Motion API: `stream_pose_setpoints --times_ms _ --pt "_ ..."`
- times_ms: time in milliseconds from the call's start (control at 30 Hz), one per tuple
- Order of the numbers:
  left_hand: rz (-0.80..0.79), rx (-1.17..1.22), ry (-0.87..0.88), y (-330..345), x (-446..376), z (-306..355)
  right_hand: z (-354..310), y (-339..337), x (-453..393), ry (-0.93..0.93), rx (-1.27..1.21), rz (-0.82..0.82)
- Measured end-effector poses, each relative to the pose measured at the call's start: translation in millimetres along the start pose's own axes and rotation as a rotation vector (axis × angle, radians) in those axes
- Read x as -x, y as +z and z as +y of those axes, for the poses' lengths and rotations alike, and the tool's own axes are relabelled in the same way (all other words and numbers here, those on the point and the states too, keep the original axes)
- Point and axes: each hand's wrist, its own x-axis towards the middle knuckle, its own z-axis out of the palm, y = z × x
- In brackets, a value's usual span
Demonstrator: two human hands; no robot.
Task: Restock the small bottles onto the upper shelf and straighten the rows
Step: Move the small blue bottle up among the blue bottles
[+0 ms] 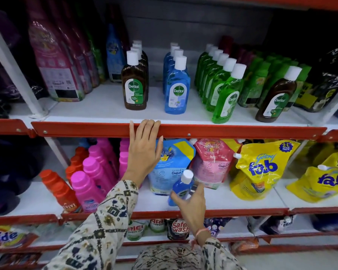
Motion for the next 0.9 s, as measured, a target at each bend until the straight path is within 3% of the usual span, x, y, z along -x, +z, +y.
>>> stream_pose_setpoints --times_ms 500,667,900 --pt "0.013 0.007 -0.021 3 1 2 -183 -73 -39 -0.462 -0.181 0.267" --pt "0.01 0.007 -0.026 3 1 2 -223 -63 -80 -0.51 -0.161 0.308" --pt "-0.036 0.004 -0.032 0 1 1 -222 -34 -122 -0.468 -0.06 0.3"
